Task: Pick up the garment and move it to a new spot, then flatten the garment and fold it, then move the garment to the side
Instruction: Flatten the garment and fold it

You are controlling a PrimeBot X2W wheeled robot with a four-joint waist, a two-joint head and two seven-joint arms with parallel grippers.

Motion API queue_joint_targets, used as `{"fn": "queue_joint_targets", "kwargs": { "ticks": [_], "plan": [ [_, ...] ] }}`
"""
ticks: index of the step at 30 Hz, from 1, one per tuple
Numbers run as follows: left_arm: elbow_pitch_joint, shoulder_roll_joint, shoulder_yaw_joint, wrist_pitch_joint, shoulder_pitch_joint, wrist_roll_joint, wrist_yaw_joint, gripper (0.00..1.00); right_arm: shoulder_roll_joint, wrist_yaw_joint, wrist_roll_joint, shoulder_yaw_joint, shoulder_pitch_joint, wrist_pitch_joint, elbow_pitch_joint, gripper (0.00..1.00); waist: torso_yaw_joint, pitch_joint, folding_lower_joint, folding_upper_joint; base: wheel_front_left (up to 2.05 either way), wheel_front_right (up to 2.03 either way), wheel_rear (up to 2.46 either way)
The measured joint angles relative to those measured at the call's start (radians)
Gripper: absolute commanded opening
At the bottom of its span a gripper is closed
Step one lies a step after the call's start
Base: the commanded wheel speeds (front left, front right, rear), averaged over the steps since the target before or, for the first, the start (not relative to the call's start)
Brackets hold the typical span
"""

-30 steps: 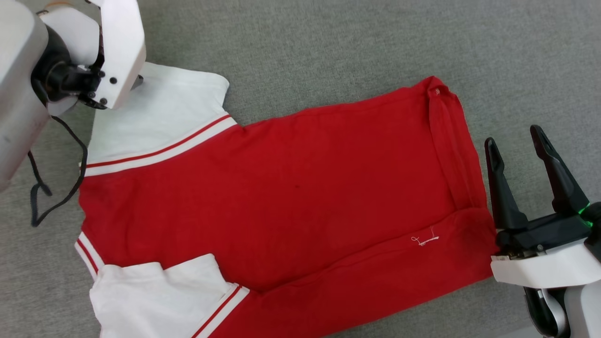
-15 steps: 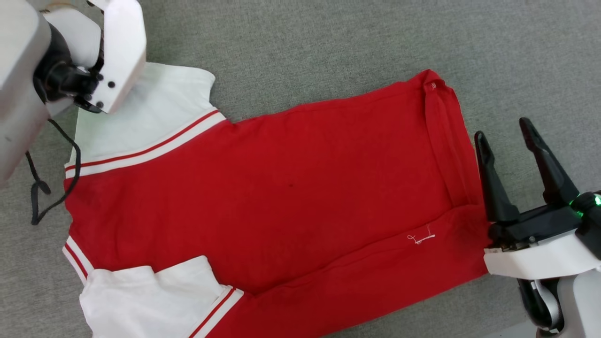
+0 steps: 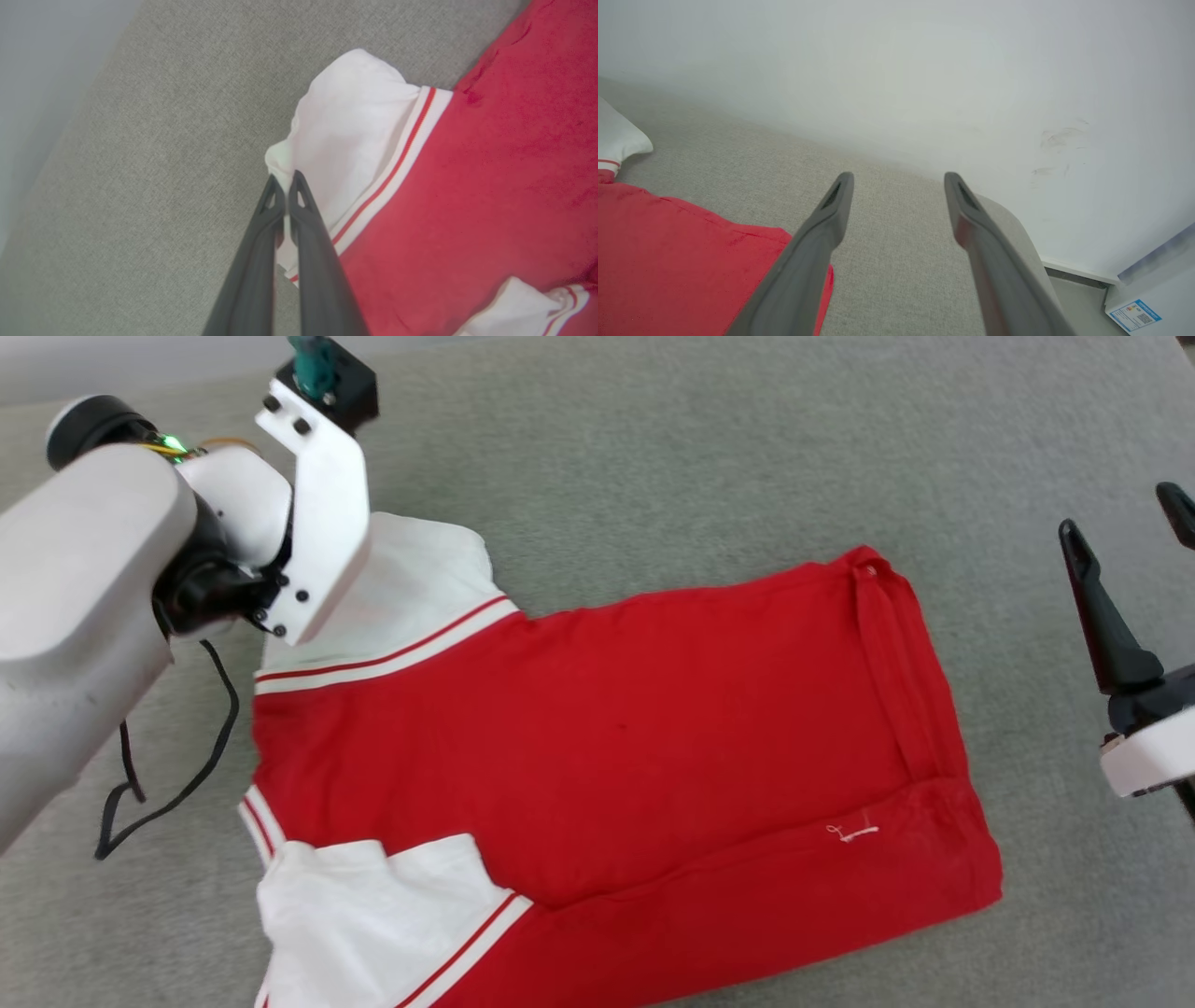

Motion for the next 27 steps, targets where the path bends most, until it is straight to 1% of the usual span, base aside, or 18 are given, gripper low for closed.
{"fn": "queue_joint_targets", "kwargs": {
  "ticks": [3, 6, 8, 12, 14, 18, 20, 24, 27],
  "plan": [
    [-0.050, 0.014, -0.015, -0.030, 0.013, 0.006, -0.001, 0.00, -0.110, 0.000, 0.045, 0.075, -0.055, 0.179, 0.021, 1.00, 0.032, -0.024, 0.0000, 0.0000, 0.00, 0.00, 0.00],
    [-0.106, 0.015, -0.021, -0.071, 0.023, 0.005, -0.001, 0.00, -0.219, 0.000, 0.131, 0.170, -0.125, 0.371, 0.021, 1.00, 0.065, -0.039, 0.0000, 0.0000, 0.00, 0.00, 0.00],
    [-0.140, 0.015, -0.026, -0.095, 0.026, 0.012, -0.001, 0.00, -0.279, 0.000, 0.201, 0.235, -0.178, 0.494, 0.020, 1.00, 0.084, -0.043, -0.0001, 0.0000, 0.00, 0.00, 0.00],
    [-0.195, 0.013, -0.043, -0.125, 0.027, 0.027, -0.001, 0.00, -0.375, 0.000, 0.330, 0.378, -0.276, 0.725, 0.018, 1.00, 0.119, -0.039, -0.0001, 0.0000, 0.00, 0.00, 0.00],
    [-0.216, 0.009, -0.048, -0.137, 0.026, 0.030, -0.001, 0.00, -0.409, 0.000, 0.384, 0.443, -0.326, 0.831, 0.020, 1.00, 0.135, -0.031, -0.0001, 0.0000, 0.00, 0.00, 0.00],
    [-0.245, -0.002, -0.052, -0.159, 0.016, 0.037, -0.001, 0.00, -0.431, 0.000, 0.458, 0.542, -0.422, 1.002, 0.047, 1.00, 0.164, -0.007, 0.0000, 0.0000, 0.00, 0.00, 0.00],
    [-0.253, -0.005, -0.052, -0.171, 0.006, 0.038, -0.001, 0.00, -0.428, 0.000, 0.477, 0.570, -0.464, 1.058, 0.072, 1.00, 0.178, 0.007, 0.0000, 0.0000, 0.00, 0.00, 0.00],
    [-0.260, -0.006, -0.057, -0.190, -0.005, 0.048, -0.001, 0.00, -0.395, 0.000, 0.499, 0.597, -0.528, 1.121, 0.140, 1.00, 0.202, 0.038, 0.0000, 0.0000, 0.00, 0.00, 0.00],
    [-0.262, -0.007, -0.058, -0.209, -0.024, 0.056, -0.001, 0.00, -0.374, 0.000, 0.493, 0.604, -0.564, 1.129, 0.191, 1.00, 0.220, 0.062, 0.0000, 0.0000, 0.00, 0.00, 0.00]
  ]
}}
